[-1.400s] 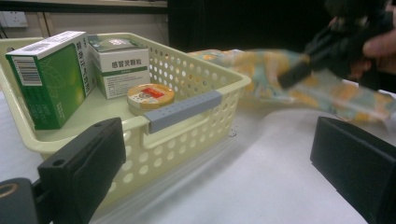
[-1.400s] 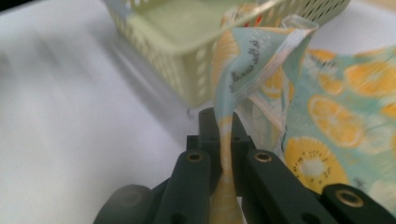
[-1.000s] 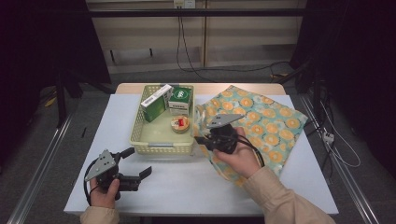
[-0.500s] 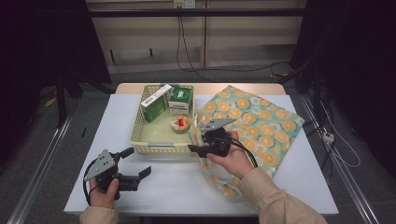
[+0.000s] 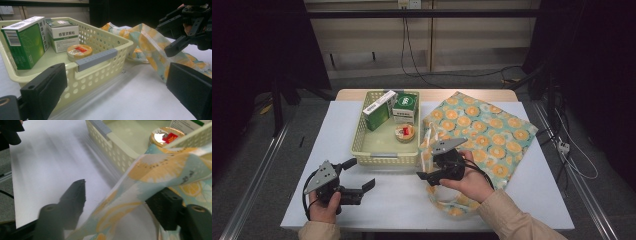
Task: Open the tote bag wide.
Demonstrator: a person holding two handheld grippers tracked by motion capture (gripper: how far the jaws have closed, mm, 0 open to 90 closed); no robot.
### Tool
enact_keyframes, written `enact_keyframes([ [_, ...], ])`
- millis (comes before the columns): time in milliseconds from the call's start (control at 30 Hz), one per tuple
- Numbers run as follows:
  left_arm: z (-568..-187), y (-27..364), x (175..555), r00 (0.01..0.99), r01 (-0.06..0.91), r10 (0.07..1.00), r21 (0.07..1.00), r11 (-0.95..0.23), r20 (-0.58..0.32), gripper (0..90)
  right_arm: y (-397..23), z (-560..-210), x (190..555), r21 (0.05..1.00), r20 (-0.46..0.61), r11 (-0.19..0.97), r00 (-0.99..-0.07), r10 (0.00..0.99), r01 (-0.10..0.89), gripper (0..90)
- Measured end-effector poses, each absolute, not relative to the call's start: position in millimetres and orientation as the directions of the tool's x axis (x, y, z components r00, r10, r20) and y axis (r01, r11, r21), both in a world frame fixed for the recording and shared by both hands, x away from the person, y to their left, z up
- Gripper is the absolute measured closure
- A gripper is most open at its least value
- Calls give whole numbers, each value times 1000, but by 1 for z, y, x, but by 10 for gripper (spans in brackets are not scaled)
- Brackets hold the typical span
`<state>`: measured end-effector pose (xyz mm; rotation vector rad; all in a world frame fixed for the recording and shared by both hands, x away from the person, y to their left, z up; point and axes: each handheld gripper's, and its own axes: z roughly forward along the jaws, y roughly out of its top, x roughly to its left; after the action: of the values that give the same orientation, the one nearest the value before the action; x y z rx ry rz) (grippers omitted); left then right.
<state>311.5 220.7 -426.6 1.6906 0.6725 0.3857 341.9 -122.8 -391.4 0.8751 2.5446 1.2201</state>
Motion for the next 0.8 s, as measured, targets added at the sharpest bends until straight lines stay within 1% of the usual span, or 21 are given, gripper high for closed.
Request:
enact_keyframes([
  [67,-427,221,311,776,225,622,968,-114,-107,32,-119,-391,343,759,85,491,-813,576,427,396],
  [100,-427,221,311,775,230,622,967,-112,-112,32,-117,-391,343,757,79,506,-826,558,414,458],
  [133,-427,221,312,775,231,621,966,-113,-113,32,-116,-392,343,755,65,521,-836,545,398,484],
  [200,-427,221,312,779,228,618,966,-119,-107,32,-109,-393,344,757,45,541,-855,517,367,468],
  [300,-427,221,312,780,220,618,968,-119,-101,32,-102,-396,346,740,55,552,-853,519,384,413],
  [367,-427,222,312,778,226,619,967,-115,-108,32,-102,-397,347,737,58,555,-854,517,386,401],
  [567,-427,222,312,777,226,620,967,-115,-108,32,-113,-394,343,736,88,535,-841,533,416,302],
  [667,-427,221,312,777,228,620,967,-113,-111,32,-120,-395,337,721,90,542,-835,544,431,250],
  [800,-427,220,312,779,224,619,967,-123,-102,32,-126,-397,330,700,117,554,-838,533,450,231],
])
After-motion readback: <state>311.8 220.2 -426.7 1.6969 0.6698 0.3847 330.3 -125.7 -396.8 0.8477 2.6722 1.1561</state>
